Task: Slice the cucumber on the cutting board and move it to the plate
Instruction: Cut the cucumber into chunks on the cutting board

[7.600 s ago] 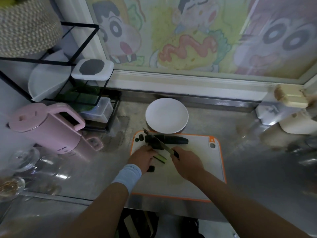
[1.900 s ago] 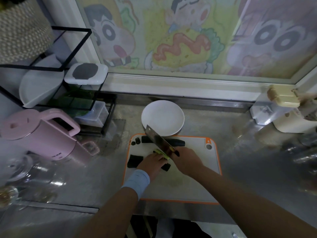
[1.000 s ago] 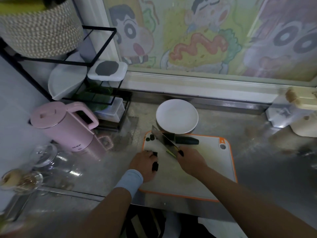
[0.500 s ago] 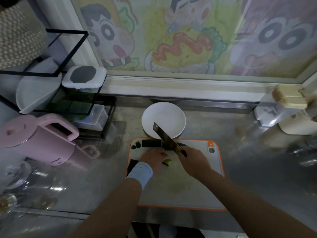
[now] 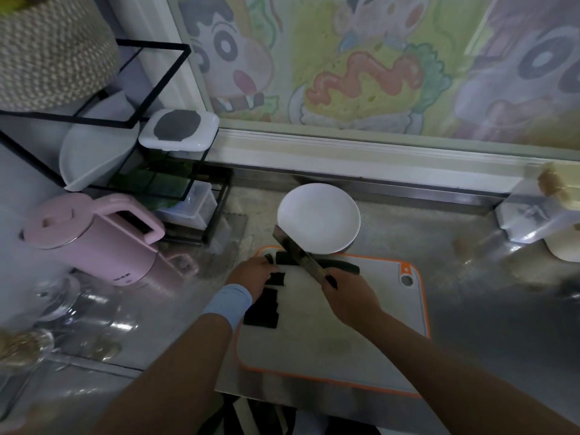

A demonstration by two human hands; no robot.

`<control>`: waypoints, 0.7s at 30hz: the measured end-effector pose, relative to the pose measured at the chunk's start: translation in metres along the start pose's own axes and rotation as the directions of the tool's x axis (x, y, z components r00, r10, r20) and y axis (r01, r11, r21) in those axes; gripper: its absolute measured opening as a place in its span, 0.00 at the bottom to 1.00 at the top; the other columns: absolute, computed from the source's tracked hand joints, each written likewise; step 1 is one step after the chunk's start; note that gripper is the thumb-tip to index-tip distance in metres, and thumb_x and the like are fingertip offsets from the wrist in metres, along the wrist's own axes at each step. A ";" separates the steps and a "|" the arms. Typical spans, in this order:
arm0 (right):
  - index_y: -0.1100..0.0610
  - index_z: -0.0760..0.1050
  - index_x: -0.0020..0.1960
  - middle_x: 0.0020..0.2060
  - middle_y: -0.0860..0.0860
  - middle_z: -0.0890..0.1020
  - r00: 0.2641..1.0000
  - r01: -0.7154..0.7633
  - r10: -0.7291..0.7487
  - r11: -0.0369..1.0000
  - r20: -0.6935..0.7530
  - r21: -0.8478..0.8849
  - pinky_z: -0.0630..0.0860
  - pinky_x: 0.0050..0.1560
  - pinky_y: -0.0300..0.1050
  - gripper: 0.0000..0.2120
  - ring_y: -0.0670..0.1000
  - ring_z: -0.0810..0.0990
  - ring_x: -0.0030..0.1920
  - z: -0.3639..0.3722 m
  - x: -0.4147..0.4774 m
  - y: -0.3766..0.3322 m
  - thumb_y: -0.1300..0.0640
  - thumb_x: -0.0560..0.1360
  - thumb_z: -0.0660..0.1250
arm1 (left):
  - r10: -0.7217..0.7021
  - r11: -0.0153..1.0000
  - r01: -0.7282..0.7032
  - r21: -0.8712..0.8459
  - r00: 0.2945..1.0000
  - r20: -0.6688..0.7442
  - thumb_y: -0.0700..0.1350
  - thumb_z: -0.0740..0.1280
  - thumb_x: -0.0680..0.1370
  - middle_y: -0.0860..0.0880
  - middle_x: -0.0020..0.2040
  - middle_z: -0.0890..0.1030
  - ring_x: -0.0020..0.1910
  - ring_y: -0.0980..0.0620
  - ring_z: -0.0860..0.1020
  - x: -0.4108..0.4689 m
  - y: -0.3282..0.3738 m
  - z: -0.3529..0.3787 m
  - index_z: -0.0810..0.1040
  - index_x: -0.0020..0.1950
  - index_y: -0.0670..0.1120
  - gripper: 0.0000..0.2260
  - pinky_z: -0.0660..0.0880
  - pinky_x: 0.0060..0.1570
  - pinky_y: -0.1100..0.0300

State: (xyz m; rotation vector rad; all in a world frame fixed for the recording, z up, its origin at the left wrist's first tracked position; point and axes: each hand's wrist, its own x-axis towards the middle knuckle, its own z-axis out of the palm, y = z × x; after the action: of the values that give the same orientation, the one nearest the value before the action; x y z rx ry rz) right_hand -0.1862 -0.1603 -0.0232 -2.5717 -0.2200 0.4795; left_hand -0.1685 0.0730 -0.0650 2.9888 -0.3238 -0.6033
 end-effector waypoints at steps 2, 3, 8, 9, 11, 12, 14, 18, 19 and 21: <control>0.48 0.66 0.37 0.30 0.49 0.74 1.000 -0.005 0.005 1.000 0.006 -0.001 0.68 0.30 0.46 0.10 0.50 0.74 0.30 0.003 0.001 -0.002 0.51 0.77 0.57 | 0.028 1.000 -0.028 -0.003 1.000 -0.012 0.47 0.61 0.80 0.43 0.64 0.73 0.61 0.43 0.72 -0.004 0.001 -0.002 0.72 0.67 0.45 0.17 0.69 0.60 0.54; 0.48 0.67 0.38 0.30 0.49 0.74 1.000 -0.008 0.008 1.000 0.004 -0.003 0.67 0.29 0.45 0.09 0.50 0.74 0.30 0.004 0.001 -0.003 0.51 0.77 0.57 | 0.053 0.999 -0.053 0.013 0.996 -0.070 0.47 0.60 0.80 0.44 0.66 0.71 0.63 0.43 0.70 -0.008 0.000 -0.001 0.70 0.70 0.48 0.18 0.69 0.60 0.54; 0.49 0.69 0.40 0.29 0.49 0.75 1.000 -0.013 0.012 1.000 -0.011 -0.021 0.68 0.29 0.46 0.09 0.51 0.74 0.30 0.002 0.002 -0.004 0.51 0.78 0.57 | -0.043 0.997 0.032 -0.069 0.986 -0.164 0.41 0.59 0.79 0.47 0.67 0.71 0.64 0.46 0.70 -0.015 -0.005 0.005 0.72 0.67 0.49 0.17 0.69 0.60 0.54; 0.50 0.69 0.39 0.29 0.49 0.75 1.000 -0.016 0.016 1.000 -0.013 -0.022 0.68 0.29 0.46 0.09 0.52 0.74 0.30 0.001 0.002 -0.003 0.51 0.78 0.57 | -0.016 0.999 0.011 -0.032 0.984 -0.175 0.41 0.60 0.79 0.47 0.67 0.71 0.64 0.46 0.69 -0.016 -0.008 0.008 0.72 0.68 0.49 0.17 0.69 0.60 0.54; 0.50 0.70 0.40 0.29 0.49 0.75 0.999 -0.022 0.021 1.000 -0.024 -0.015 0.68 0.29 0.47 0.09 0.52 0.74 0.30 -0.004 0.002 -0.002 0.52 0.78 0.57 | 0.049 0.999 -0.047 0.014 0.981 -0.190 0.43 0.61 0.78 0.46 0.66 0.70 0.62 0.44 0.68 -0.016 -0.011 0.009 0.72 0.68 0.48 0.17 0.68 0.61 0.52; 0.50 0.70 0.40 0.29 0.49 0.74 0.999 -0.028 0.028 1.000 -0.033 -0.009 0.67 0.29 0.46 0.09 0.52 0.74 0.30 -0.007 0.002 0.000 0.52 0.78 0.58 | 0.048 0.999 -0.045 0.018 0.973 -0.227 0.44 0.60 0.78 0.46 0.65 0.71 0.61 0.44 0.69 -0.015 -0.010 0.008 0.73 0.66 0.48 0.16 0.68 0.60 0.52; 0.50 0.70 0.39 0.30 0.48 0.74 0.998 -0.039 0.039 0.999 -0.053 0.004 0.67 0.30 0.45 0.09 0.51 0.74 0.31 -0.011 0.002 0.004 0.52 0.78 0.57 | 0.040 0.998 -0.057 -0.041 0.941 -0.337 0.43 0.62 0.77 0.44 0.60 0.74 0.58 0.43 0.71 -0.007 -0.002 0.005 0.76 0.63 0.46 0.14 0.70 0.57 0.51; 0.49 0.66 0.35 0.29 0.49 0.73 0.995 -0.061 0.062 0.998 -0.084 0.016 0.69 0.31 0.47 0.13 0.51 0.73 0.30 -0.017 0.001 0.014 0.52 0.79 0.56 | 0.056 0.991 -0.095 -0.097 0.935 -0.350 0.35 0.65 0.73 0.42 0.62 0.74 0.59 0.42 0.72 0.018 0.029 -0.006 0.72 0.67 0.44 0.23 0.69 0.59 0.52; 0.49 0.66 0.35 0.28 0.49 0.73 0.993 -0.068 0.069 0.998 -0.094 0.015 0.69 0.30 0.47 0.13 0.50 0.73 0.29 -0.018 0.001 0.017 0.52 0.79 0.56 | 0.035 0.993 -0.071 -0.099 0.943 -0.330 0.37 0.64 0.74 0.42 0.64 0.73 0.61 0.43 0.71 0.024 0.034 -0.005 0.70 0.69 0.45 0.22 0.68 0.61 0.52; 0.48 0.70 0.39 0.29 0.48 0.75 0.991 -0.084 0.086 0.996 -0.104 0.024 0.68 0.30 0.45 0.10 0.49 0.73 0.29 -0.021 0.001 0.023 0.52 0.79 0.56 | -0.014 0.997 -0.007 -0.078 0.963 -0.270 0.41 0.62 0.77 0.42 0.66 0.71 0.63 0.43 0.70 0.036 0.038 -0.004 0.67 0.70 0.45 0.21 0.68 0.63 0.52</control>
State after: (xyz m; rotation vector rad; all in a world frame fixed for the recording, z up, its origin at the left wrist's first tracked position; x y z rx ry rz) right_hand -0.1760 -0.1898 -0.0180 -2.5858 -0.0691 0.3739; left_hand -0.1418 0.0287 -0.0709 2.9441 -0.2672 -0.1954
